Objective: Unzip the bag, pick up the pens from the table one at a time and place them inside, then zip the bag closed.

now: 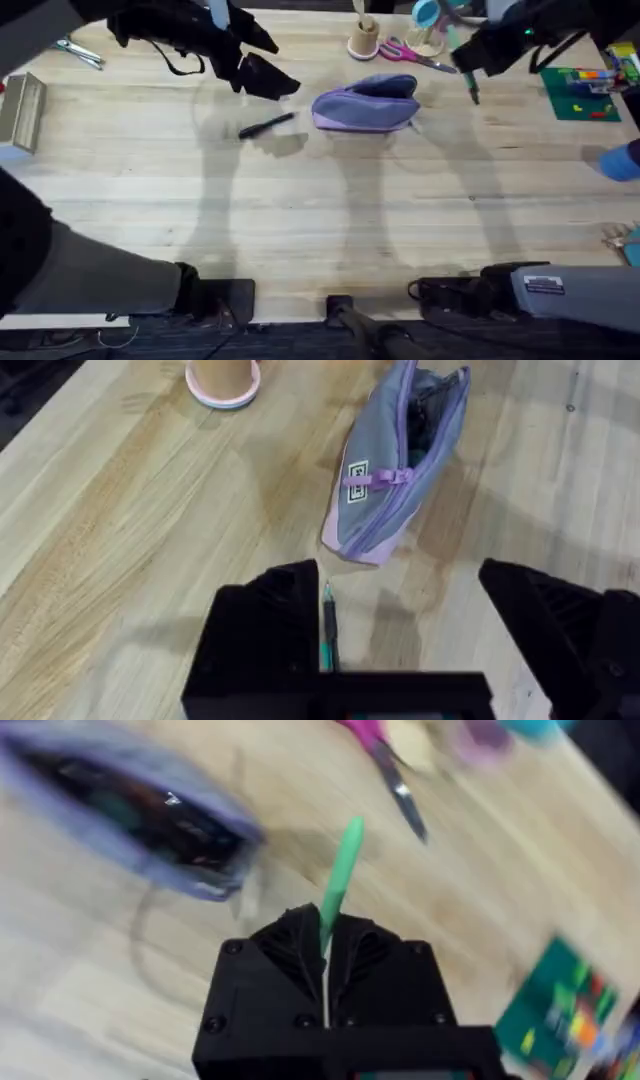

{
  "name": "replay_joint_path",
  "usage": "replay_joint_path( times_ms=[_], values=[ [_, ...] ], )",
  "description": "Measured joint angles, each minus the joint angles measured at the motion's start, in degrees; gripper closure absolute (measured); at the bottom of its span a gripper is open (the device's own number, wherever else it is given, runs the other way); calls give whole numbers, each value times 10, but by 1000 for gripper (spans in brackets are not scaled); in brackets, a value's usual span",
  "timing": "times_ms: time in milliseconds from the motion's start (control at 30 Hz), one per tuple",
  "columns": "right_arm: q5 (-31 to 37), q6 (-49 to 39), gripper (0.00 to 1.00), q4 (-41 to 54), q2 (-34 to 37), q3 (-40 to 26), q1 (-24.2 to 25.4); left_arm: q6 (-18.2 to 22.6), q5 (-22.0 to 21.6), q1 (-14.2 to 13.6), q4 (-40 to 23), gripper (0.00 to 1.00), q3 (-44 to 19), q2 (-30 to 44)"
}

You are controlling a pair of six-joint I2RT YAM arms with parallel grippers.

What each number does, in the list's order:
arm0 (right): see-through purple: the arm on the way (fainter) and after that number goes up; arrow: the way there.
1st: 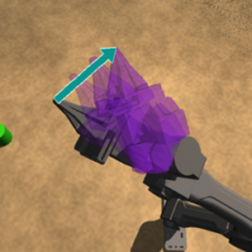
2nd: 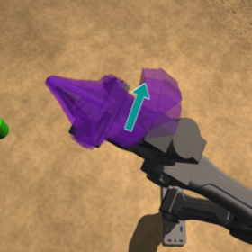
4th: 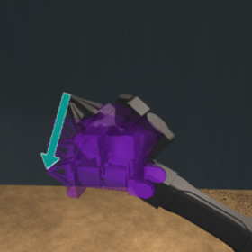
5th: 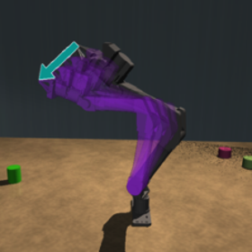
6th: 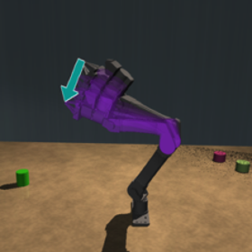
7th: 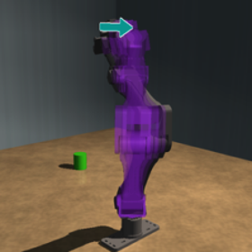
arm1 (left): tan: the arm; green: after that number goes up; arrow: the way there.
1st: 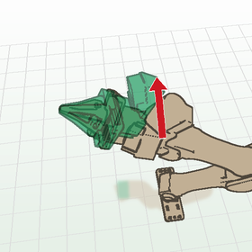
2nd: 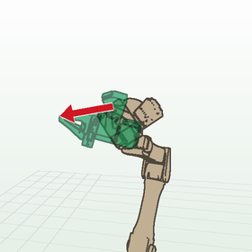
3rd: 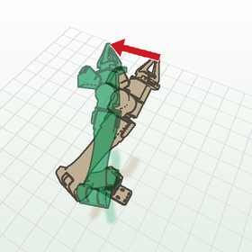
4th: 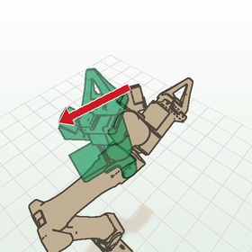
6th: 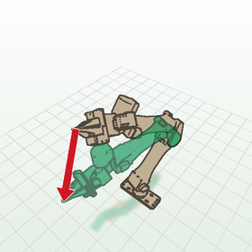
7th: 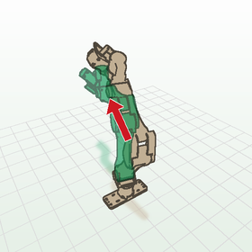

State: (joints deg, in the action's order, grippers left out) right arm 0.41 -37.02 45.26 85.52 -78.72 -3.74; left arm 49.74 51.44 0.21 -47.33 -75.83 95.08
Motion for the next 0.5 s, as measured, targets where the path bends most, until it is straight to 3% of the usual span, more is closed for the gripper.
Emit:
replay_joint_path(
  times_ms=[233,500],
  values=[
    [-52,-227,969,57,0,0,-56,0,0,0,0,8,0,0],
    [-46,-441,970,75,15,0,-95,0,0,0,0,8,0,0]
  ],
)
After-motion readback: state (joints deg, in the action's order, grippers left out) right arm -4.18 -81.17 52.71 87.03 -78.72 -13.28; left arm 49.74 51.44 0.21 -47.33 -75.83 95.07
